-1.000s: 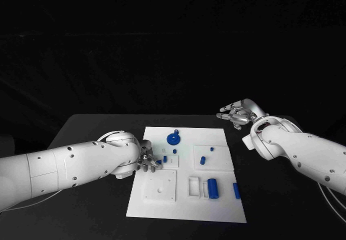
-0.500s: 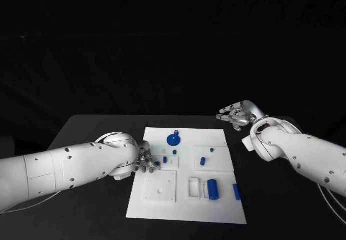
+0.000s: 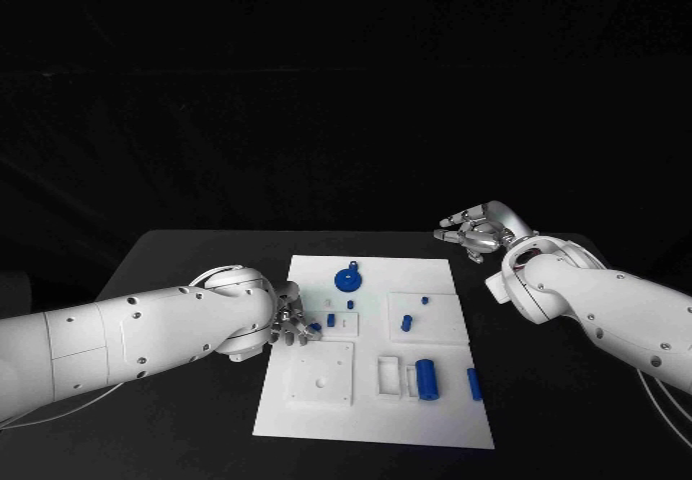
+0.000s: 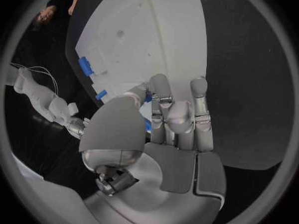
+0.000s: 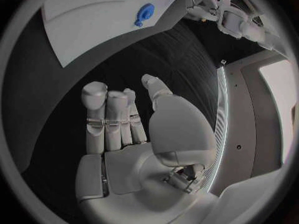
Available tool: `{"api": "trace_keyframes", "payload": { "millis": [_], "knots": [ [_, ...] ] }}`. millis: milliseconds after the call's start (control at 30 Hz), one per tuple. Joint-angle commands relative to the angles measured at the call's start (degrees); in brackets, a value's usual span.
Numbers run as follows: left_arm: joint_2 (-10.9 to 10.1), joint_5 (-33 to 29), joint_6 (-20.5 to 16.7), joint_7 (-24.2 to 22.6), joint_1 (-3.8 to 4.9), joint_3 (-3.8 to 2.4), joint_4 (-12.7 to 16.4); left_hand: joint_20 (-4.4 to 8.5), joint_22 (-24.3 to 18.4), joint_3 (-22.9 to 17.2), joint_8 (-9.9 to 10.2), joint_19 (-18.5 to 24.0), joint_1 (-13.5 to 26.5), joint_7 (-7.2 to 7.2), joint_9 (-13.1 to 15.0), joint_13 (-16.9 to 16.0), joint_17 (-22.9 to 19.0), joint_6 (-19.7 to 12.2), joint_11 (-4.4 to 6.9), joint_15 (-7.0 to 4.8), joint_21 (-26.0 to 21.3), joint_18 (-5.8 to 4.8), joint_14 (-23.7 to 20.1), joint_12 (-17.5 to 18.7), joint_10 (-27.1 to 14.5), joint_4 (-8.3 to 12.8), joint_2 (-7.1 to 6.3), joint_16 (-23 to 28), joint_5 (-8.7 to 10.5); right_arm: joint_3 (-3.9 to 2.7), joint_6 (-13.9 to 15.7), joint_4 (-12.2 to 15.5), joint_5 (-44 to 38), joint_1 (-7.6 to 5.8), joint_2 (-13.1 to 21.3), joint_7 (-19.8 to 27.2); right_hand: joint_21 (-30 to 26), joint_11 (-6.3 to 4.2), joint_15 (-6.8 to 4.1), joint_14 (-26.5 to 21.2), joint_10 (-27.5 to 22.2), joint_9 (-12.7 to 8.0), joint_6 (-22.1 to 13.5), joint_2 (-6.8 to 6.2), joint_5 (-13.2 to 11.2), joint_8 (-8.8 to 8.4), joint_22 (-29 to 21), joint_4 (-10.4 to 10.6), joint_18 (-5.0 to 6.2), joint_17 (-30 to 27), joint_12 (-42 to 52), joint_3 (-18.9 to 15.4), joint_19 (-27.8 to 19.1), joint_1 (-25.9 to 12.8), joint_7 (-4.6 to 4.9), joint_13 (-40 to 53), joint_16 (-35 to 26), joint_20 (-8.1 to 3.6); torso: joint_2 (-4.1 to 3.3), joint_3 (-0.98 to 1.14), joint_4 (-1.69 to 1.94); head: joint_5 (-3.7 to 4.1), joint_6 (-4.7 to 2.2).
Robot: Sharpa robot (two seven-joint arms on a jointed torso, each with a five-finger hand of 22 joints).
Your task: Assemble the parts on the task board
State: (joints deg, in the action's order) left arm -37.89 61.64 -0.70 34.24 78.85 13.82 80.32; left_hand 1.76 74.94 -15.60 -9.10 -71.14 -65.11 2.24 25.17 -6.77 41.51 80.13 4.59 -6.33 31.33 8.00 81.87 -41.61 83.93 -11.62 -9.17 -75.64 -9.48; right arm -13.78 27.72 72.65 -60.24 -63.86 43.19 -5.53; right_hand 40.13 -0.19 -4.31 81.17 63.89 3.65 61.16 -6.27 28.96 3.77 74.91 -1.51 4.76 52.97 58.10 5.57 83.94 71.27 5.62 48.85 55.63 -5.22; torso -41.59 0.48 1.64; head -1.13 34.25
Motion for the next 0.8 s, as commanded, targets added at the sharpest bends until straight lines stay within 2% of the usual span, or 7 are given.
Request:
{"api": "trace_keyframes", "payload": {
  "millis": [33, 167, 333, 600, 767, 800],
  "knots": [
    [-0.36, -0.93, -1.94, -1.57, 0.02, -0.07, 0.59, 0.98, 1.01, 0.22, 0.27, -0.12, -0.28, 0.05, 0.22, 0.14, -0.74, -0.69, -0.01, -0.40, -0.60, -1.63, 0.00, 0.57, 2.97, 0.07, -0.68, 0.77, -0.10, -0.03, -0.48, -0.02, -0.37, 0.03, 0.03, 0.51, 0.21, -0.03, 0.08, 0.37, 0.17, -0.06, -0.36, -0.02, 0.30, -0.24, 4.71, -0.22, 1.03, 0.03, 0.18, 0.15, 2.98, -0.33, 0.21, -0.04, -0.25, -0.06, 0.04, 0.01, 0.02, -0.04, -0.17],
    [-0.93, -1.25, -3.15, -2.25, 0.16, -0.31, 1.14, 2.71, 0.82, 0.74, 0.00, -0.12, -1.12, -0.20, 1.35, -0.10, -2.37, -2.30, -0.01, -0.58, -1.76, -3.31, -0.41, 2.01, 2.94, 1.18, -0.91, 2.22, -0.04, -0.03, -0.47, -0.07, -0.37, 0.03, 0.03, 0.50, 0.21, -0.03, 0.08, 0.37, 0.17, -0.06, -0.36, -0.02, 0.30, -0.24, 4.71, -0.22, 1.03, 0.03, 0.18, 0.15, 2.98, -0.33, 0.21, -0.04, -0.25, -0.06, 0.07, -0.02, 0.03, -0.13, -0.18],
    [-1.49, -1.76, -4.13, -2.81, 0.34, -0.44, 1.66, 3.98, 0.84, 1.41, -0.05, -0.28, -2.01, -0.33, 2.18, -0.57, -3.68, -3.34, -0.12, -0.78, -3.37, -4.78, -1.02, 3.66, 2.93, 2.19, -1.04, 3.55, 0.39, -0.03, -0.51, -0.13, -0.37, 0.05, 0.06, 0.50, 0.20, -0.02, 0.08, 0.39, 0.16, -0.05, -0.39, -0.02, 0.26, -0.23, 4.71, -0.25, 1.04, 0.08, 0.11, -0.01, 2.98, -0.39, 0.21, -0.10, -0.26, -0.06, 0.02, -0.04, 0.01, -0.18, -0.02],
    [-2.14, -2.32, -5.31, -3.54, 0.47, -0.60, 2.16, 4.92, 0.88, 2.07, 0.73, -0.51, -2.35, -0.79, 1.76, -0.27, -5.85, -4.75, -0.28, -0.80, -5.20, -5.96, -1.66, 5.38, 2.92, 2.98, -1.01, 5.34, 0.69, -0.03, -0.59, -0.21, -0.36, 0.17, 0.13, 0.49, 0.22, -0.01, 0.08, 0.40, 0.17, -0.05, -0.43, -0.03, 0.27, -0.23, 4.71, -0.24, 1.04, 0.09, 0.12, -0.06, 2.98, -0.41, 0.22, -0.10, -0.26, -0.06, 0.01, -0.07, 0.01, -0.19, -0.32],
    [-2.45, -2.59, -5.27, -3.61, 0.51, -0.93, 2.23, 4.97, 0.91, 2.37, 0.76, -0.57, -2.24, -0.90, 1.44, 0.01, -6.20, -4.86, -0.35, -0.78, -5.59, -6.06, -1.80, 5.52, 2.91, 3.06, -1.18, 5.68, 1.79, -0.03, -0.63, -0.20, -0.35, 0.25, 0.22, 0.46, 0.23, 0.00, 0.09, 0.40, 0.17, -0.06, -0.49, -0.04, 0.28, -0.23, 4.72, -0.22, 1.03, 0.09, 0.13, -0.12, 2.98, -0.43, 0.24, -0.09, -0.26, -0.06, 0.00, -0.06, 0.02, -0.26, -0.21],
    [-2.50, -2.62, -5.24, -3.60, 0.52, -0.99, 2.23, 5.00, 0.93, 2.47, 0.82, -0.62, -2.23, -1.00, 1.32, 0.10, -6.33, -5.07, -0.41, -0.77, -5.73, -6.11, -1.83, 5.56, 2.91, 3.12, -1.22, 5.79, 2.11, -0.03, -0.64, -0.20, -0.35, 0.27, 0.24, 0.45, 0.23, 0.00, 0.09, 0.40, 0.17, -0.06, -0.49, -0.04, 0.28, -0.23, 4.72, -0.22, 1.03, 0.09, 0.13, -0.12, 2.98, -0.43, 0.24, -0.09, -0.26, -0.06, 0.01, -0.07, 0.02, -0.31, -0.01]
  ]
}}
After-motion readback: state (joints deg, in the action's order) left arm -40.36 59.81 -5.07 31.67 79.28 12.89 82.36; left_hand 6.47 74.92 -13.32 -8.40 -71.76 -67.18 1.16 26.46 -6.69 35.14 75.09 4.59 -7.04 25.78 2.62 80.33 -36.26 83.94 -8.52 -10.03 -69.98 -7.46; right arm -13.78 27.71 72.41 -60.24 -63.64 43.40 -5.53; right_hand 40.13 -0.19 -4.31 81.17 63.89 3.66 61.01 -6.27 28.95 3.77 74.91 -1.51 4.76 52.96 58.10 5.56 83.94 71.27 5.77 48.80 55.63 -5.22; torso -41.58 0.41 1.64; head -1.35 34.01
